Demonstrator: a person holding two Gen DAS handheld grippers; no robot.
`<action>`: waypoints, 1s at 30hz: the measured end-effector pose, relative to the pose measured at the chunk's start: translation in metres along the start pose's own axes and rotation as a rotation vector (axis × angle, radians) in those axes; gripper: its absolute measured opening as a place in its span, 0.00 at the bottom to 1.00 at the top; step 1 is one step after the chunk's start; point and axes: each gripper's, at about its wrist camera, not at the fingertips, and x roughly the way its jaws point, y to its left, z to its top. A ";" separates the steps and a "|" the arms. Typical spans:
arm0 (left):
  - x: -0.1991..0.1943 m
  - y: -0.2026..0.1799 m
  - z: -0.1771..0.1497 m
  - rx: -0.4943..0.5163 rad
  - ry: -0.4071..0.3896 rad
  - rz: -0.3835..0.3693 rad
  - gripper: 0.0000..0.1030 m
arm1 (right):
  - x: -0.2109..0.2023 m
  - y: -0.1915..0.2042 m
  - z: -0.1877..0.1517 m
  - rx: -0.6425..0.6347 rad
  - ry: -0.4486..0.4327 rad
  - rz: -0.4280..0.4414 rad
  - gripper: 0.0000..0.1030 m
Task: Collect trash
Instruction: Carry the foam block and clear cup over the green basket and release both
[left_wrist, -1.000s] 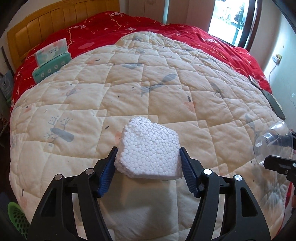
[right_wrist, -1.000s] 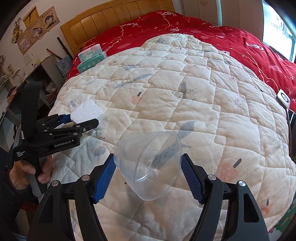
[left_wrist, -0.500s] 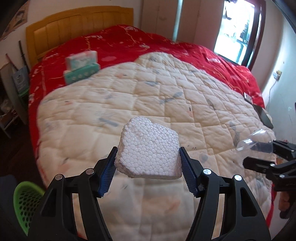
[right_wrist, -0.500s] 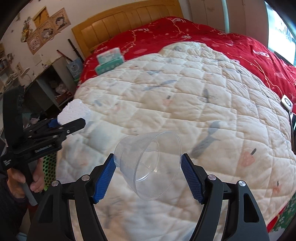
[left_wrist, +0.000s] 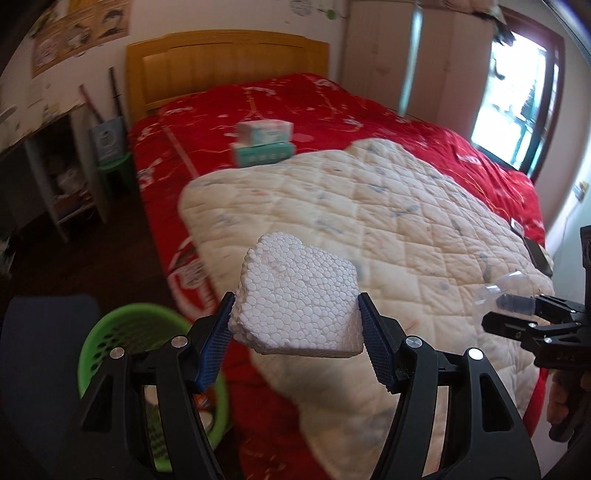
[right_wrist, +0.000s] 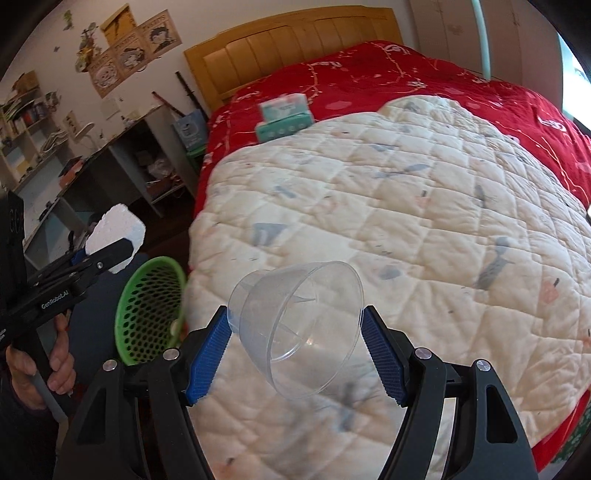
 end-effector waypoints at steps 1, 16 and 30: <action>-0.003 0.006 -0.003 -0.010 0.000 0.008 0.62 | 0.000 0.005 -0.001 -0.007 -0.001 0.001 0.67; -0.039 0.116 -0.048 -0.208 0.011 0.152 0.62 | 0.016 0.075 -0.005 -0.094 0.027 0.052 0.67; -0.033 0.166 -0.072 -0.318 0.053 0.206 0.63 | 0.042 0.119 0.000 -0.154 0.064 0.091 0.67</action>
